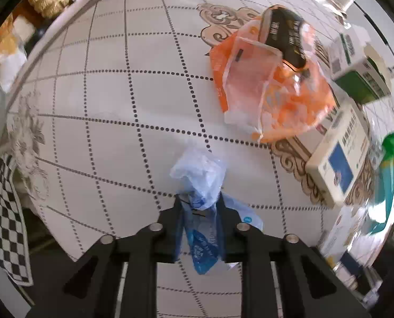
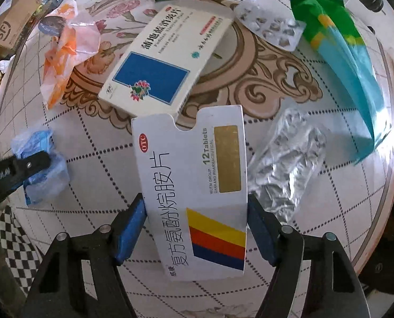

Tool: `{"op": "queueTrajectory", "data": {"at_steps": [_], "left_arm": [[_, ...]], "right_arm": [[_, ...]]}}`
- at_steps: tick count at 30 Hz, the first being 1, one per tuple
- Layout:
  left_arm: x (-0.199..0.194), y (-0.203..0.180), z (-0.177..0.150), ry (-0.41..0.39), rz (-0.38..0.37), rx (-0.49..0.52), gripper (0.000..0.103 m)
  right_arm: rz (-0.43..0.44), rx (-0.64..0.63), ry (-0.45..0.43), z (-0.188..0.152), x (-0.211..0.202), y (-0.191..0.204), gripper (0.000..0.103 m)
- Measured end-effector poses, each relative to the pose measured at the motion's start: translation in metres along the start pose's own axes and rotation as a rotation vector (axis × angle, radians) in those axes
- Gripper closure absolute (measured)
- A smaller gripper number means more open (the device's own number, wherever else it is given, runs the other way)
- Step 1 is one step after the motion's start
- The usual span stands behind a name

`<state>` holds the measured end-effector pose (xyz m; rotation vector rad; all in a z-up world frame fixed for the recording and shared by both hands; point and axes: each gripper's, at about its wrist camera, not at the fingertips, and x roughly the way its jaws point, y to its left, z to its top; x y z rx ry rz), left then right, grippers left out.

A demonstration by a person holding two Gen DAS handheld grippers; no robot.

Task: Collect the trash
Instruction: 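Grasp the blue plastic wrapper with the left tool while the right tool grasps the white tablet box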

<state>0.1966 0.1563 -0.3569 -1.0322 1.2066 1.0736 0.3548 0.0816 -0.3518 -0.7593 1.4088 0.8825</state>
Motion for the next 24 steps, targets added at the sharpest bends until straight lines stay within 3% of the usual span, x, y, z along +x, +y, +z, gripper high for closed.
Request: {"op": "queueTrajectory", "data": {"at_steps": [6, 13, 24], "left_arm": [[-0.028, -0.005, -0.033, -0.076, 0.029, 0.089, 0.092], [-0.075, 0.004, -0.073, -0.184, 0.032, 0.168, 0.094], [-0.138, 0.111, -0.137, -0.33, -0.038, 0.262, 0.094]], "right_arm": [[0.023, 0.018, -0.054, -0.028, -0.032, -0.021, 0.028], [0.014, 0.033, -0.15, -0.081, -0.064, -0.015, 0.028], [0.042, 0.078, -0.326, -0.179, -0.116, 0.033, 0.028]]}}
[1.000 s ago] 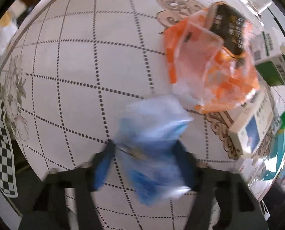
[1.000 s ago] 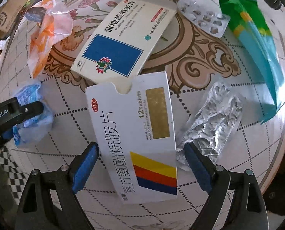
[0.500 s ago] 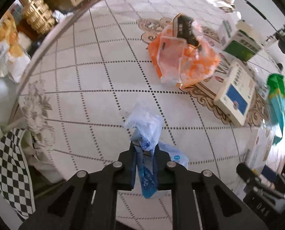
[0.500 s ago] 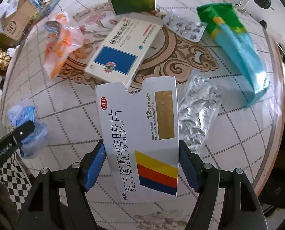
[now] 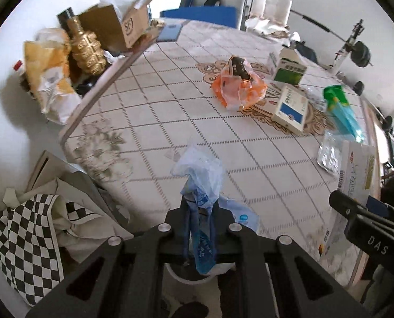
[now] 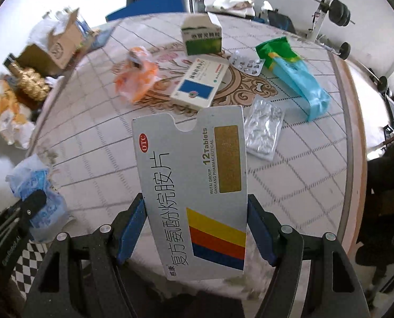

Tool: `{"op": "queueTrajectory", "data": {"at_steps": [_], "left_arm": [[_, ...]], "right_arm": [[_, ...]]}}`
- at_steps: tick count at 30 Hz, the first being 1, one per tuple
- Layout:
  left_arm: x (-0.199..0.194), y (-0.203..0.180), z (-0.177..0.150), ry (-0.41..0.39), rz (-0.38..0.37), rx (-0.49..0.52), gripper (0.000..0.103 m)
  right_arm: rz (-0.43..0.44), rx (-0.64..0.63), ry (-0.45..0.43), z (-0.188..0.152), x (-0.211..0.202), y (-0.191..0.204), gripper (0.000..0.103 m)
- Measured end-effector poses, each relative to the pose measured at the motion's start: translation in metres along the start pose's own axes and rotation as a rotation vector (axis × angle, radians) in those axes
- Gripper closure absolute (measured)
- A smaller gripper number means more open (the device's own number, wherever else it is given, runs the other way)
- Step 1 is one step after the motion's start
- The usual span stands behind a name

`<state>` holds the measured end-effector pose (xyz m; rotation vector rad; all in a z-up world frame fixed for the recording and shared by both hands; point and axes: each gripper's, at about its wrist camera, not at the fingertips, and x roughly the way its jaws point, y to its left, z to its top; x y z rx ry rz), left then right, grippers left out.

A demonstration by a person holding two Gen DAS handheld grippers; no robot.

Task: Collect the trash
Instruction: 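Grasp the blue plastic wrapper with the left tool while the right tool grasps the white tablet box, then carry both items over the white bin and open both tools to drop them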

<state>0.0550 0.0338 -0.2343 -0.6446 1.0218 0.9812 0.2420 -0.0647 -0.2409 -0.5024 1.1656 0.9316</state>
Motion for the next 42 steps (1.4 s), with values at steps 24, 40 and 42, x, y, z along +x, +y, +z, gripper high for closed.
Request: {"op": "queueTrajectory", "data": {"at_steps": [24, 40, 42], "left_arm": [[0.246, 0.093, -0.239, 0.501, -0.164, -0.227, 0.093], [0.42, 0.119, -0.296, 0.622, -0.185, -0.322, 0.019], [0.418, 0.124, -0.3, 0.622, -0.157, -0.316, 0.013]], "right_arm": [[0.084, 0.045, 0.462, -0.282, 0.265, 0.023, 0.028], [0.21, 0.119, 0.609, -0.341, 0.493, 0.004, 0.0], [0.186, 0.089, 0.598, -0.343, 0.494, 0.007, 0.0]]}}
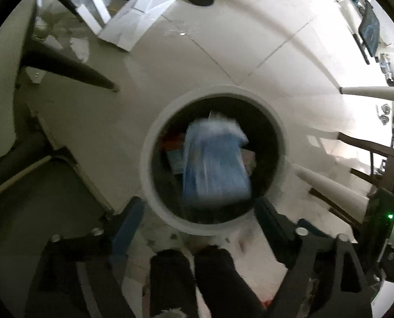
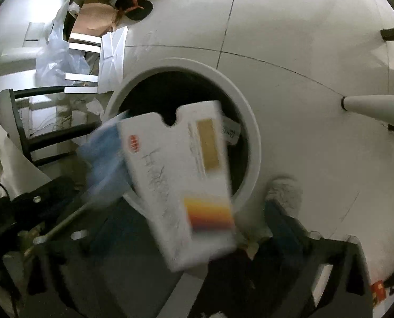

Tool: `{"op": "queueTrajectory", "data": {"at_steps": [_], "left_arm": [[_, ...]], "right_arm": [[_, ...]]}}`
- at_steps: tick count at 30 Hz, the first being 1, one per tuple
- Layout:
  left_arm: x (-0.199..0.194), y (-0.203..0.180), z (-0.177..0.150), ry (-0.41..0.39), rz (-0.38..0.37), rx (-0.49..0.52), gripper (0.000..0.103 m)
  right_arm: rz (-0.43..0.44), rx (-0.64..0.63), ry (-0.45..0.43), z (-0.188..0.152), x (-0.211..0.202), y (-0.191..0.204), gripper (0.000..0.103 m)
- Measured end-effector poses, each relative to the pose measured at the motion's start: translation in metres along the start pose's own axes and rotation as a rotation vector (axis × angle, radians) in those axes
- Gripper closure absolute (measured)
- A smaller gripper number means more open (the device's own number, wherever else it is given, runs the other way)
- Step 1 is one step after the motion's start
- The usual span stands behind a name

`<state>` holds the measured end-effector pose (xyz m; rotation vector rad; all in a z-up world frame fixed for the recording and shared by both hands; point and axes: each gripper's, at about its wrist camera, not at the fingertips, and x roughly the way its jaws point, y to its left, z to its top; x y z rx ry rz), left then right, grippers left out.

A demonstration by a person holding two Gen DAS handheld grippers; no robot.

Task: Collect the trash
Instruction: 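Carry both items over the white bin and open both tools to drop them, then raise both tools back toward the table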

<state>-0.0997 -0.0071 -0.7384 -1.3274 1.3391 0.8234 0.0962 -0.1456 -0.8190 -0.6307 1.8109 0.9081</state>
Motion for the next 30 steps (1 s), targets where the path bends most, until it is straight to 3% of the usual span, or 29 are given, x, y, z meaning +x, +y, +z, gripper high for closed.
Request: {"op": "queueTrajectory", "data": {"at_steps": [11, 23, 30], "left_arm": [[-0.054, 0.0, -0.035, -0.181, 0.237, 0.07, 0.011], [-0.12, -0.011, -0.077, -0.202, 0.307, 0.115, 0.011], [-0.173, -0.017, -0.112, -0.201, 0.302, 0.118, 0.011]], "right_arm": [[-0.211, -0.113, -0.062, -0.018, -0.041, 0.028, 0.0], [-0.253, -0.159, -0.105, -0.06, -0.128, 0.063, 0.0], [-0.248, -0.166, -0.121, -0.096, -0.195, 0.083, 0.0]]}}
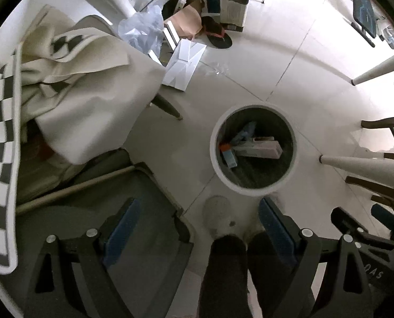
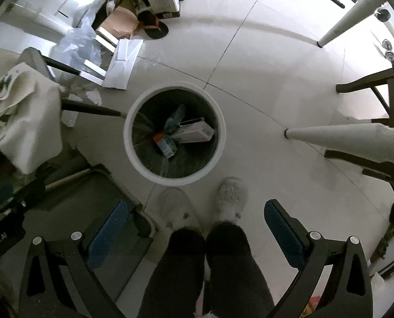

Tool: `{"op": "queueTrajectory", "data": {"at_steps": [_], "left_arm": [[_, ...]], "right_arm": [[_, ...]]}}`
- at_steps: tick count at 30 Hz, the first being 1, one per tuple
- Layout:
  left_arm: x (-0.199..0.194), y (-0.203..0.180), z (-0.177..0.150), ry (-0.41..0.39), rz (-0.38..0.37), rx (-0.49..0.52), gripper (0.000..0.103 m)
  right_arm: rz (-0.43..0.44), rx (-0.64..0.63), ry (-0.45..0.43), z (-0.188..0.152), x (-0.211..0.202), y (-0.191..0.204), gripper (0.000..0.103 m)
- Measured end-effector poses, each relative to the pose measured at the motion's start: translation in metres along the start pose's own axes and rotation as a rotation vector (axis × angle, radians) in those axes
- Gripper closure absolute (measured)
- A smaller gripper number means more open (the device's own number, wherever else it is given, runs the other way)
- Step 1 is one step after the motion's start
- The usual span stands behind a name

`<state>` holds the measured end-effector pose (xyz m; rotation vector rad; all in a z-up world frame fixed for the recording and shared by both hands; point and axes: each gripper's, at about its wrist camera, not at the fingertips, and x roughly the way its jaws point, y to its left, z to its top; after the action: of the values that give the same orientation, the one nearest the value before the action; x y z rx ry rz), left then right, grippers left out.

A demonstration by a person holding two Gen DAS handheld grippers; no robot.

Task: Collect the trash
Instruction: 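Raise both tools back toward the table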

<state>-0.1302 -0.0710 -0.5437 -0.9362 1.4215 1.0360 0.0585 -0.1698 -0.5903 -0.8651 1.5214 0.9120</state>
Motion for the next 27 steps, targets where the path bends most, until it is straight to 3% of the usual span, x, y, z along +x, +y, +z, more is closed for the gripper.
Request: {"op": "queueTrajectory", "data": {"at_steps": [5, 8, 14, 21, 27], "left_arm": [[-0.054, 0.008, -0.012, -0.005, 0.057, 0.013, 0.011], [-0.095, 0.011, -0.017, -0.071, 0.1, 0.049, 0.011], [-0.167, 0.014, 0.005, -0.182, 0.09, 0.041, 0.011], [-0.232, -0.027, 0.068, -0.282, 0.068, 0.046, 0.011], [-0.251, -0.094, 0.154, -0.328, 0.121, 0.105, 0.011]], "right_arm": [[0.015, 0.004, -0.024, -0.017, -0.063, 0.008, 0.0], [0.032, 0.007, -0.04, -0.022, -0.103, 0.014, 0.0], [0.079, 0.054, -0.114, -0.007, -0.188, 0.012, 0.0], [0.095, 0.235, -0.215, 0.061, -0.274, -0.049, 0.0], [0.083, 0.427, -0.263, 0.157, -0.307, -0.15, 0.0]]}}
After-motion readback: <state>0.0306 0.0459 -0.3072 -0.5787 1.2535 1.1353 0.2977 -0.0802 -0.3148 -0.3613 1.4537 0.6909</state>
